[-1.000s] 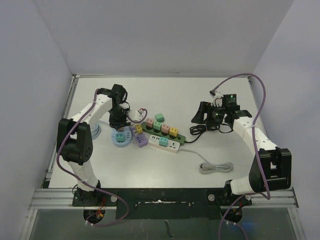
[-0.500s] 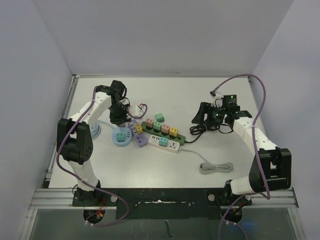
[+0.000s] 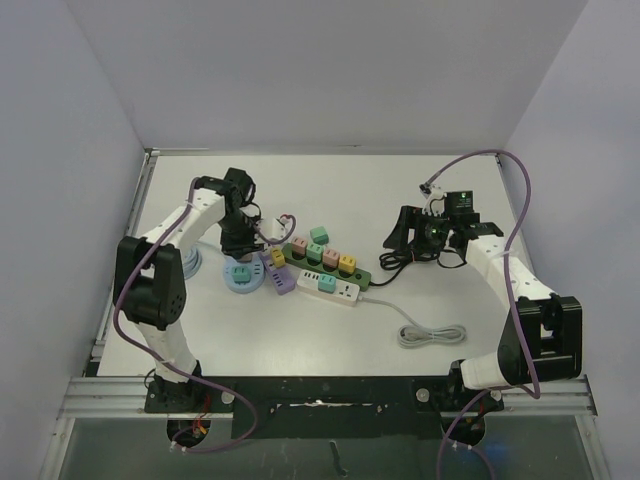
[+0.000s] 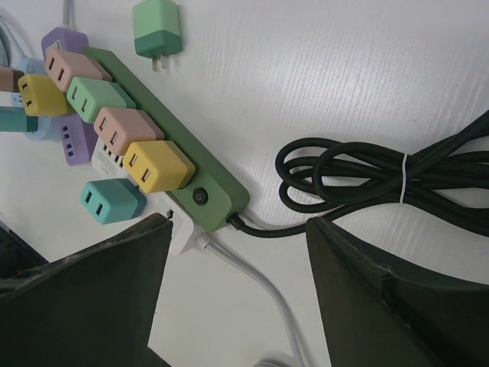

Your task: Insert the plug

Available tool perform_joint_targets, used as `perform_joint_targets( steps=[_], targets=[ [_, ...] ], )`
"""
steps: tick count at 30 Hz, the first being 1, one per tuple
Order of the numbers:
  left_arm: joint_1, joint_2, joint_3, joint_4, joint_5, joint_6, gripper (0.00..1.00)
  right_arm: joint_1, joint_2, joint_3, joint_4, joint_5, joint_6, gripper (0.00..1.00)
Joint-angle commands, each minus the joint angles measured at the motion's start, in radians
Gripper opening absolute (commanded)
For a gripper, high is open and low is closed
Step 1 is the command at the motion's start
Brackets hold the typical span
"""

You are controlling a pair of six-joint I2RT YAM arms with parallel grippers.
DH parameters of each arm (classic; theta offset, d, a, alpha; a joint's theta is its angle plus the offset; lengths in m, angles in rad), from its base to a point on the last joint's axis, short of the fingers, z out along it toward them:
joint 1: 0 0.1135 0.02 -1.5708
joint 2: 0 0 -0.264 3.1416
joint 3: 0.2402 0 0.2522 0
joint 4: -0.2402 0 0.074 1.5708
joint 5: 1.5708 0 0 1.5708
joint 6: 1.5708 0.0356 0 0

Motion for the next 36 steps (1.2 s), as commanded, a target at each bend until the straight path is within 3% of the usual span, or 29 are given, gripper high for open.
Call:
perform_joint_targets(
  steps=[1,10,20,36],
  targets=[
    [0.001,-0.036,-0.025,-0.021,0.007,0.009,0.00,-0.005,-0.032,-0.001,0.033,0.002,-0.011,0.72],
    [0.016,-0.028,0.012,-0.017,-0.051,0.031,0.00,-0.005,-0.028,0.001,0.032,0.002,-0.013,0.72],
    [0.003,-0.013,0.084,-0.012,-0.024,0.022,0.00,-0.004,-0.022,0.002,0.034,0.004,-0.018,0.72],
    [-0.009,-0.020,0.007,-0.026,-0.036,0.030,0.00,-0.007,-0.019,0.003,0.029,0.004,-0.022,0.72]
  ],
)
